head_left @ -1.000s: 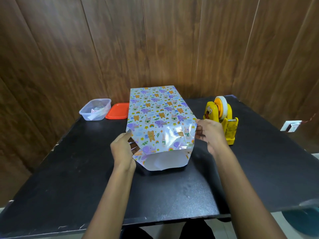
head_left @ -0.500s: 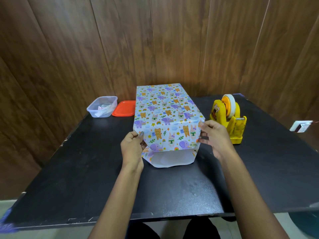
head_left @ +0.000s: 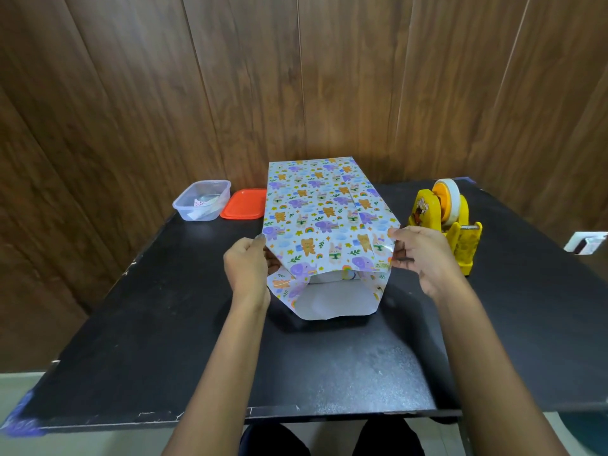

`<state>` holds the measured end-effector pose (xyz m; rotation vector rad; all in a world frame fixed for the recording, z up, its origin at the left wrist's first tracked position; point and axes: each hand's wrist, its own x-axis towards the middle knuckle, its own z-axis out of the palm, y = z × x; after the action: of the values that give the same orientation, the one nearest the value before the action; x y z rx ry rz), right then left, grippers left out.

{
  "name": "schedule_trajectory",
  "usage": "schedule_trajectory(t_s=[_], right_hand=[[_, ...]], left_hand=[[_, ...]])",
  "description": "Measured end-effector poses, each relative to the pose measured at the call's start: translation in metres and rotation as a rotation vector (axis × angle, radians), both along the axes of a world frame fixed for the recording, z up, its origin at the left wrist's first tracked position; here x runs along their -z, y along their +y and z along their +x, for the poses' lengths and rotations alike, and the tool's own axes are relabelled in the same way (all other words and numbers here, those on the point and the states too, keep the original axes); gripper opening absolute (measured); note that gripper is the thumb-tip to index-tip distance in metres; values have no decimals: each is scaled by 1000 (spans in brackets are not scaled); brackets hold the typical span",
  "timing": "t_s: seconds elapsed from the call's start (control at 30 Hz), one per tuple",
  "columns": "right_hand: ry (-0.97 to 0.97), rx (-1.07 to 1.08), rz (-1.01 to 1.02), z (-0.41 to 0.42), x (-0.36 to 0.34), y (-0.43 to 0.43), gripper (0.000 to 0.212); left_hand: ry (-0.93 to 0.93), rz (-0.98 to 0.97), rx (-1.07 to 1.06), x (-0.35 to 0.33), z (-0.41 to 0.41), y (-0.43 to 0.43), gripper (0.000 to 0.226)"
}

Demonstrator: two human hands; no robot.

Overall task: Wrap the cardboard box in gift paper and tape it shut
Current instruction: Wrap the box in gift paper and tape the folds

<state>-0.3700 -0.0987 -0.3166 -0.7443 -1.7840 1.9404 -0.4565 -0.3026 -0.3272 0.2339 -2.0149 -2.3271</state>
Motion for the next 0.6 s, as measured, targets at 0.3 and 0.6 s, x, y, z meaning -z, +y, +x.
schedule_trajectory(t_s=[0.3,0.6], right_hand=[[-9,-95,-18,-2,9,2,11],[47,-187,37,-2,27,6,12]], left_hand=[[21,142,148,9,6,-1,17],[68,71,170,30,8,8,14]])
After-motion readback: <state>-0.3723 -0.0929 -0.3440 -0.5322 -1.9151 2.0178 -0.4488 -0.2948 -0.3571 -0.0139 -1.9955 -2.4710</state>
